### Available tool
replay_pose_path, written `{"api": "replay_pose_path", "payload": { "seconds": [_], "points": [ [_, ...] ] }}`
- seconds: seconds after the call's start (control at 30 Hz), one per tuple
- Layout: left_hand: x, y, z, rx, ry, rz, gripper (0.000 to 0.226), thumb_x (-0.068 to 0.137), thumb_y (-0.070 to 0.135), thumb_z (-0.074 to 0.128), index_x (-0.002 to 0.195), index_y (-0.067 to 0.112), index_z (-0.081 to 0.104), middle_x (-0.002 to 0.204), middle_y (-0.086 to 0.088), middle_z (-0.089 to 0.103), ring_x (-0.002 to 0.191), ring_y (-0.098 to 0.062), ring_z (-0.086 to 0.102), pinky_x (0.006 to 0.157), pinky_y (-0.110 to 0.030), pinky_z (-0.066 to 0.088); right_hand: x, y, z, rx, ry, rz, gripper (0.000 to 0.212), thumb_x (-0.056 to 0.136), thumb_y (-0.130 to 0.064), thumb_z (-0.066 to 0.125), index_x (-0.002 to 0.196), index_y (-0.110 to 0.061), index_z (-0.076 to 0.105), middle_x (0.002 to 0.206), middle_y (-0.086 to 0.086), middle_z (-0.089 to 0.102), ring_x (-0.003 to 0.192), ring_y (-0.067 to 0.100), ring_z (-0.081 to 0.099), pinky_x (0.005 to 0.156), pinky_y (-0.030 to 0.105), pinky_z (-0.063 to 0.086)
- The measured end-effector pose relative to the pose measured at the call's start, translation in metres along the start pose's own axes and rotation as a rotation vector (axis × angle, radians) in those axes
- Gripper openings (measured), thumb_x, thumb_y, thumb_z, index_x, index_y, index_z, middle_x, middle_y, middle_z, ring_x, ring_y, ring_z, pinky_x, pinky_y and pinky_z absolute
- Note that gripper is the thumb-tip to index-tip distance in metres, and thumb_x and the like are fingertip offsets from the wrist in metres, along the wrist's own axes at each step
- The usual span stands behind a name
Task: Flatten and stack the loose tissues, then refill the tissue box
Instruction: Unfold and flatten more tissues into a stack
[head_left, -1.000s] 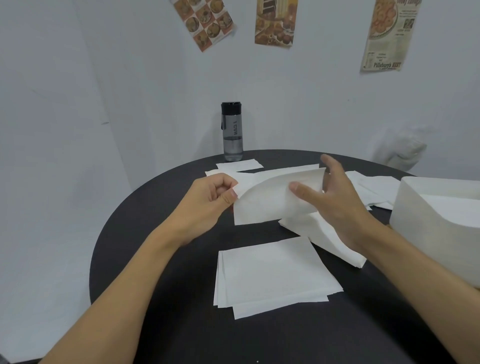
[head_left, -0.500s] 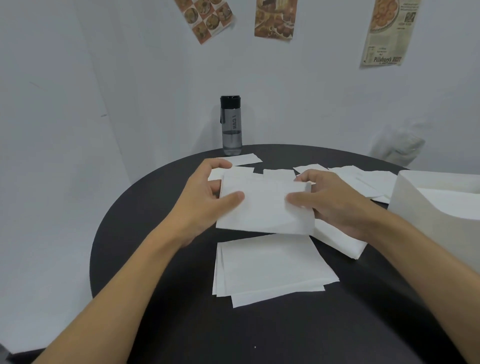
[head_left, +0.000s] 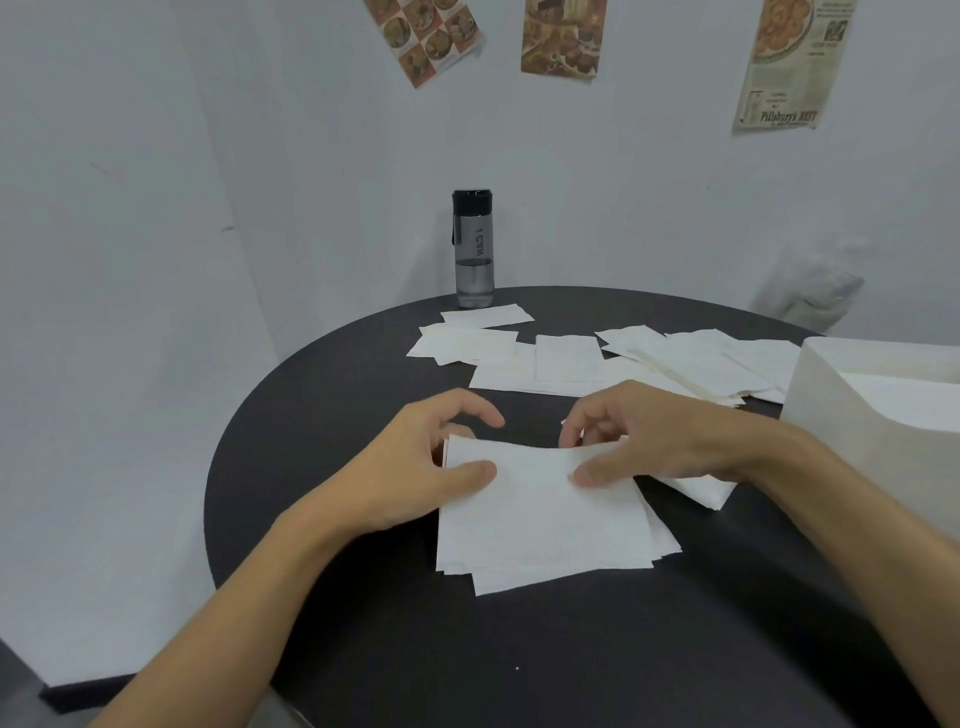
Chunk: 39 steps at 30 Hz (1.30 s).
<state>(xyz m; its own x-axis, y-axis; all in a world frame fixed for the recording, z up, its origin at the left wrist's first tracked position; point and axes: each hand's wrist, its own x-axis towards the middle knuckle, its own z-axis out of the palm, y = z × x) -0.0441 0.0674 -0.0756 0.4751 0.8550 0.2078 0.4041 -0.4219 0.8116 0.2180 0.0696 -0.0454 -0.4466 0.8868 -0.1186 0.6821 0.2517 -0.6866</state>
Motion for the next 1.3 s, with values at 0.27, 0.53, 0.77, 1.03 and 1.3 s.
{"api": "replay_pose_path", "payload": {
  "seconds": [0.27, 0.53, 0.77, 1.03, 1.3],
  "points": [
    [-0.005, -0.014, 0.002, 0.279, -0.162, 0.001, 0.031, 0.085, 0.034, 0.075, 0.110, 0.048, 0.062, 0.120, 0.027, 0.051, 0.121, -0.001, 0.045, 0.098, -0.018, 0.037, -0.004, -0.001, 0.004, -0.291, -0.088, -0.005, 0.032, 0.082, -0.041, 0.077, 0.110, -0.040, 0.061, 0.109, -0.018, 0.052, 0.101, 0.002, 0.051, 0.087, 0.021, 0.046],
    [0.054, -0.025, -0.009, 0.536, 0.098, 0.025, 0.014, 0.099, 0.035, 0.057, 0.111, 0.033, 0.065, 0.118, 0.020, 0.057, 0.114, -0.004, 0.052, 0.106, -0.037, 0.041, 0.007, 0.006, 0.010, -0.175, 0.070, -0.013, 0.019, 0.084, -0.046, 0.073, 0.100, -0.037, 0.066, 0.097, -0.014, 0.064, 0.096, 0.009, 0.057, 0.093, 0.031, 0.049],
    [0.120, -0.054, -0.015, 0.611, 0.196, -0.049, 0.032, 0.099, 0.035, 0.058, 0.127, 0.020, 0.060, 0.132, 0.004, 0.059, 0.119, -0.017, 0.055, 0.104, -0.037, 0.045, 0.020, 0.011, 0.022, -0.159, 0.288, -0.013, 0.009, 0.089, -0.032, 0.065, 0.084, -0.027, 0.070, 0.087, -0.008, 0.070, 0.084, 0.011, 0.061, 0.084, 0.027, 0.044],
    [0.179, -0.078, -0.038, 0.700, 0.154, -0.155, 0.040, 0.099, 0.037, 0.058, 0.134, 0.018, 0.057, 0.144, -0.001, 0.054, 0.133, -0.023, 0.047, 0.109, -0.041, 0.040, 0.033, 0.020, 0.028, -0.136, 0.381, -0.068, 0.021, 0.091, -0.022, 0.057, 0.072, -0.028, 0.064, 0.078, -0.013, 0.069, 0.075, 0.011, 0.059, 0.082, 0.022, 0.034],
    [0.202, -0.086, -0.052, 0.795, 0.064, -0.148, 0.030, 0.094, 0.036, 0.066, 0.117, 0.017, 0.069, 0.118, -0.003, 0.067, 0.105, -0.022, 0.060, 0.094, -0.039, 0.049, 0.038, 0.024, 0.035, -0.200, 0.394, -0.072, 0.008, 0.092, -0.034, 0.063, 0.100, -0.033, 0.064, 0.107, -0.015, 0.055, 0.104, 0.005, 0.045, 0.099, 0.029, 0.033]
  ]
}}
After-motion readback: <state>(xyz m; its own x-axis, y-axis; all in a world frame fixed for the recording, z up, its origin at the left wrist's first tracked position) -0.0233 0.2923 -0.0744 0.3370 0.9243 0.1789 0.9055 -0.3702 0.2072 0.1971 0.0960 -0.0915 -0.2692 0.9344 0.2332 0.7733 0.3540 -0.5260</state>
